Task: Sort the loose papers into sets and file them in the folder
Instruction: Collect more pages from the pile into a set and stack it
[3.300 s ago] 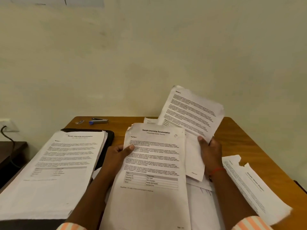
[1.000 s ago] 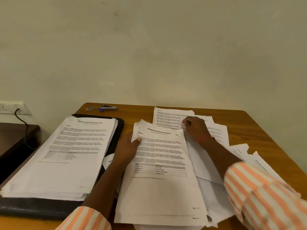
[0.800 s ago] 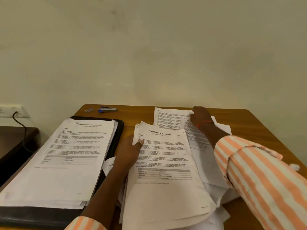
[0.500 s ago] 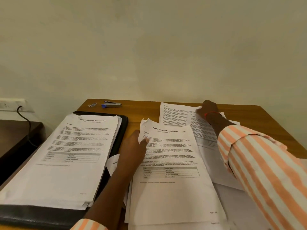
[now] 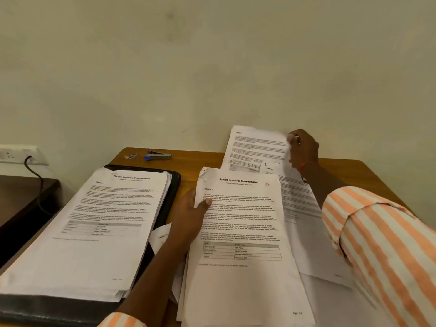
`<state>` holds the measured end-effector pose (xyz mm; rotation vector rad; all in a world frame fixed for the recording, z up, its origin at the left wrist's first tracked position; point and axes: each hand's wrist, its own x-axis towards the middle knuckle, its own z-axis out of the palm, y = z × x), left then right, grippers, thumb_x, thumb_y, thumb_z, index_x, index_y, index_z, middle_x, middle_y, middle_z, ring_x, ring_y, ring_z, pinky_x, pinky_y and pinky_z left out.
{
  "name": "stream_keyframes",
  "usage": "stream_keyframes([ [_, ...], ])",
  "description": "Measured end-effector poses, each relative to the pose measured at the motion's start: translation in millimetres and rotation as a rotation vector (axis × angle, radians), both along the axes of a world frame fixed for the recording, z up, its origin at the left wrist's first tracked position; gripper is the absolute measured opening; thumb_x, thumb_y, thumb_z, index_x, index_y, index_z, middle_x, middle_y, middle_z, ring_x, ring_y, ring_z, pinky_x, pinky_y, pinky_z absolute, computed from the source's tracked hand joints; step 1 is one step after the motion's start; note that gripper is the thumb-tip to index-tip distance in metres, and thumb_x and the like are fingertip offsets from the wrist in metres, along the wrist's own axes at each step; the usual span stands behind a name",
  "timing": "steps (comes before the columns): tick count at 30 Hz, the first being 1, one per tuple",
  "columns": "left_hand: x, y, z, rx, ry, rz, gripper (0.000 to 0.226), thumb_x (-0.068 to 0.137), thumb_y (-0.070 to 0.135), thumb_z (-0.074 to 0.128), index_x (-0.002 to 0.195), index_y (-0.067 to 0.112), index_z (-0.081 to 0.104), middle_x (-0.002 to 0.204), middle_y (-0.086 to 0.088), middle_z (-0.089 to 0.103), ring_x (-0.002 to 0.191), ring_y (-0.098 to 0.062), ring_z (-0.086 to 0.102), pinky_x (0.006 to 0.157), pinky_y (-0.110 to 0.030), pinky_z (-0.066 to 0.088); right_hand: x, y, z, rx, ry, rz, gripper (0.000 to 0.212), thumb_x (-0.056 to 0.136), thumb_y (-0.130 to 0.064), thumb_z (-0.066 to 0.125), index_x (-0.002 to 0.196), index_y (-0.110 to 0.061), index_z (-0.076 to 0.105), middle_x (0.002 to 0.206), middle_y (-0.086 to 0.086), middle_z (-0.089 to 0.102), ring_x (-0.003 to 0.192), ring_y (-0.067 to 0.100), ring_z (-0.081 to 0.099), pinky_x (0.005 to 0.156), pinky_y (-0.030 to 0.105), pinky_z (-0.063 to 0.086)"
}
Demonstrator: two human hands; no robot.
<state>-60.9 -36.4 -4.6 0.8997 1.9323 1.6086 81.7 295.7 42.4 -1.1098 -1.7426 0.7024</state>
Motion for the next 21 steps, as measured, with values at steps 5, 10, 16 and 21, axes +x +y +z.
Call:
stream_keyframes([
  [5,4,-4,10,0.101,-0.143,-0.032,0.025,0.098,0.026,0.064,0.123,0.023,0.06,0.106,-0.001,0.077,0.089,-0.019,0.076,0.073,-0.04,0.064,18,-10,68,0.125,0.388,-0.119,0.02,0.098,-0.008,0.047,0.09,-0.018,0.063,0.087,0.002,0.063,0.048,0.009,0.057,0.046,0.039,0.056],
  [10,13,-8,20,0.204,-0.244,-0.084,0.026,0.097,0.019,0.063,0.123,0.022,0.059,0.104,-0.002,0.078,0.09,-0.025,0.076,0.07,-0.04,0.064,43,-25,119,0.105,0.688,-0.172,0.02,0.097,-0.003,0.051,0.087,-0.016,0.062,0.093,-0.005,0.061,0.061,0.009,0.065,0.052,0.03,0.057],
  [16,17,-12,20,0.236,-0.242,-0.101,0.024,0.097,0.018,0.062,0.121,0.021,0.061,0.106,-0.003,0.077,0.091,-0.028,0.076,0.077,-0.049,0.063,64,-35,114,-0.01,0.755,-0.17,0.009,0.1,-0.01,0.055,0.099,-0.011,0.065,0.11,0.004,0.065,0.053,0.012,0.069,0.056,0.028,0.058],
  [21,19,-14,25,0.281,-0.27,-0.127,0.024,0.096,0.016,0.062,0.12,0.019,0.062,0.105,-0.005,0.077,0.09,-0.029,0.076,0.073,-0.045,0.062,71,-53,80,-0.097,0.675,-0.122,0.013,0.101,-0.013,0.057,0.108,-0.006,0.065,0.104,0.0,0.066,0.052,0.012,0.069,0.057,0.025,0.058],
])
